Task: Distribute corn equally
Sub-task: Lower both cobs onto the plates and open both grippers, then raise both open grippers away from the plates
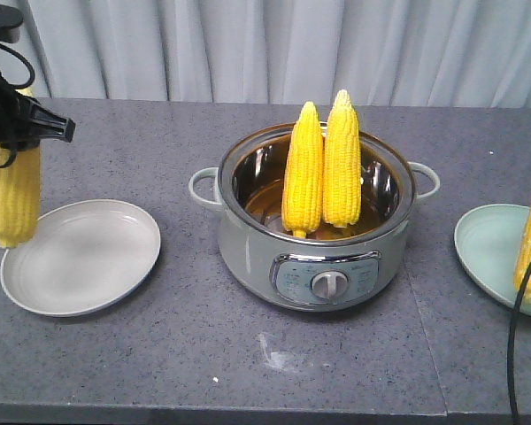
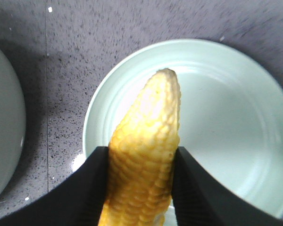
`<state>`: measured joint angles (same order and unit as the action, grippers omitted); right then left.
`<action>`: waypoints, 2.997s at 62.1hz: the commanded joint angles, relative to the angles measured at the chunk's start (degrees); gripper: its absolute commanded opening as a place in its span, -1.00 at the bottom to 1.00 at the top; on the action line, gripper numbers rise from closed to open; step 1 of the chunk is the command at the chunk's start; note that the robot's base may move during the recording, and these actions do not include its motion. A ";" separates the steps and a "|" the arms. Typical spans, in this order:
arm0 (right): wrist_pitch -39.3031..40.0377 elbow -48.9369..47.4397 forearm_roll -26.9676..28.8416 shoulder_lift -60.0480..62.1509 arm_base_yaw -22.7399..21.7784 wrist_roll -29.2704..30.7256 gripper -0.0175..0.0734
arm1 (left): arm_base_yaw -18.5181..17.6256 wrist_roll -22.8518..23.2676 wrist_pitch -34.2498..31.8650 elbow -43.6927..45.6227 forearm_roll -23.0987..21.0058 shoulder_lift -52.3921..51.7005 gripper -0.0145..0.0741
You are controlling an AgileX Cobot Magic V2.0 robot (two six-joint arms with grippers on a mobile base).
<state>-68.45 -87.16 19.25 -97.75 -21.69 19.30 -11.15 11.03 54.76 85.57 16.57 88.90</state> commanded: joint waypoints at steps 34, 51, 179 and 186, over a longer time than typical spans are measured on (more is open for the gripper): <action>7.06 -0.75 -1.80 -4.59 -0.44 1.24 -0.63 | 0.66 -2.19 -4.62 1.33 -4.61 5.90 -0.69; 6.85 -0.75 -3.42 -4.72 -0.44 1.24 -0.62 | 0.66 -2.19 -4.27 1.33 -4.61 8.17 -0.69; -0.62 -15.61 27.39 12.39 4.91 8.34 0.48 | 0.60 -7.81 -6.26 1.58 -22.33 -5.11 0.34; -2.18 -15.66 29.02 12.07 10.39 8.92 0.48 | 0.60 -17.88 -8.96 1.58 -38.81 -7.60 0.34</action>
<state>-71.09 -101.25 44.30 -87.16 -14.43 27.12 -10.45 0.00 51.07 85.39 -9.55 85.00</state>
